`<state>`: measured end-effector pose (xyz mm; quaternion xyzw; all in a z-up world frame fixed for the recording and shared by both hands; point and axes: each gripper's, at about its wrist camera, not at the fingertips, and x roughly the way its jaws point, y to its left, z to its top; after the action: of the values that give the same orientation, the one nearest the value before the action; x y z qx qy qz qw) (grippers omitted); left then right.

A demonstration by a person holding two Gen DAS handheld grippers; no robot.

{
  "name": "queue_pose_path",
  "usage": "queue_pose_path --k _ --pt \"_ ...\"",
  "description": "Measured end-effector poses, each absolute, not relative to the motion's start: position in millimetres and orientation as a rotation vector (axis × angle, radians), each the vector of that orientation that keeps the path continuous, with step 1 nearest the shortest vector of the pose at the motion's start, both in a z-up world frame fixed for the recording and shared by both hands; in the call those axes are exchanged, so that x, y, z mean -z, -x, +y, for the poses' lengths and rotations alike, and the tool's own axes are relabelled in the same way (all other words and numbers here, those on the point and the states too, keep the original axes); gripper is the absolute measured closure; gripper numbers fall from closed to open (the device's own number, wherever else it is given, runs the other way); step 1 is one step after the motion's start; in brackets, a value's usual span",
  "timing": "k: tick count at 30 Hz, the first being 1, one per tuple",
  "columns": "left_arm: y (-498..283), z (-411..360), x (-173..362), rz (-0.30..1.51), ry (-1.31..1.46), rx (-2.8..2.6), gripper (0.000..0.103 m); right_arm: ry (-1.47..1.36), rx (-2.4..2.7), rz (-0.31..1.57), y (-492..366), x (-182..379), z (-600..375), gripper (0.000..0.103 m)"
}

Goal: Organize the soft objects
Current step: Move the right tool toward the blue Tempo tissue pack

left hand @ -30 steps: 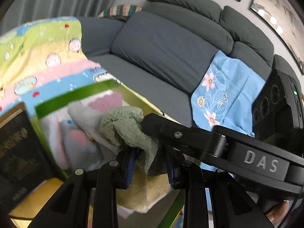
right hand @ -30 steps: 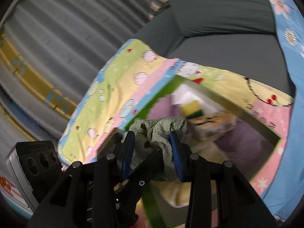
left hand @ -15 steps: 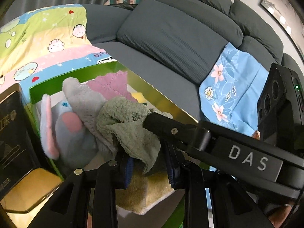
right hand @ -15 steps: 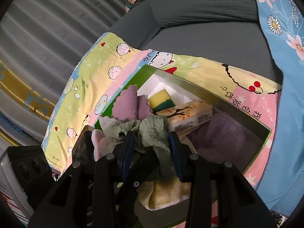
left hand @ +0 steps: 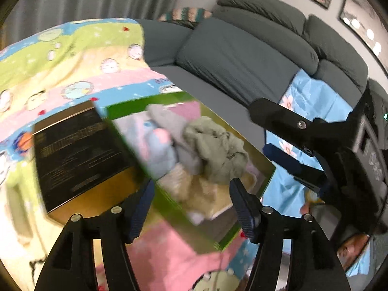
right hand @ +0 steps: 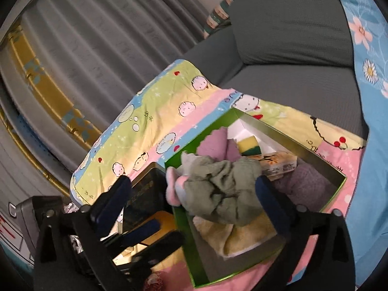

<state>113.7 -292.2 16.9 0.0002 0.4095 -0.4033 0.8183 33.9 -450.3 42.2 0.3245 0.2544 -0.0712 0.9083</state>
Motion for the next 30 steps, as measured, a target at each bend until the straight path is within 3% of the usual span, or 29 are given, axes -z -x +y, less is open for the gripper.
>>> queue_pose_path --k 8,17,30 --pt "-94 -191 -31 0.825 0.094 0.719 0.032 -0.555 0.154 0.559 -20 -55 -410 0.001" --pt "-79 -88 -12 0.825 0.182 0.497 0.032 -0.433 0.026 0.675 -20 -56 -338 0.001" --pt "-83 -13 15 0.878 0.3 0.365 0.032 -0.231 -0.212 0.851 -100 -70 -227 0.002"
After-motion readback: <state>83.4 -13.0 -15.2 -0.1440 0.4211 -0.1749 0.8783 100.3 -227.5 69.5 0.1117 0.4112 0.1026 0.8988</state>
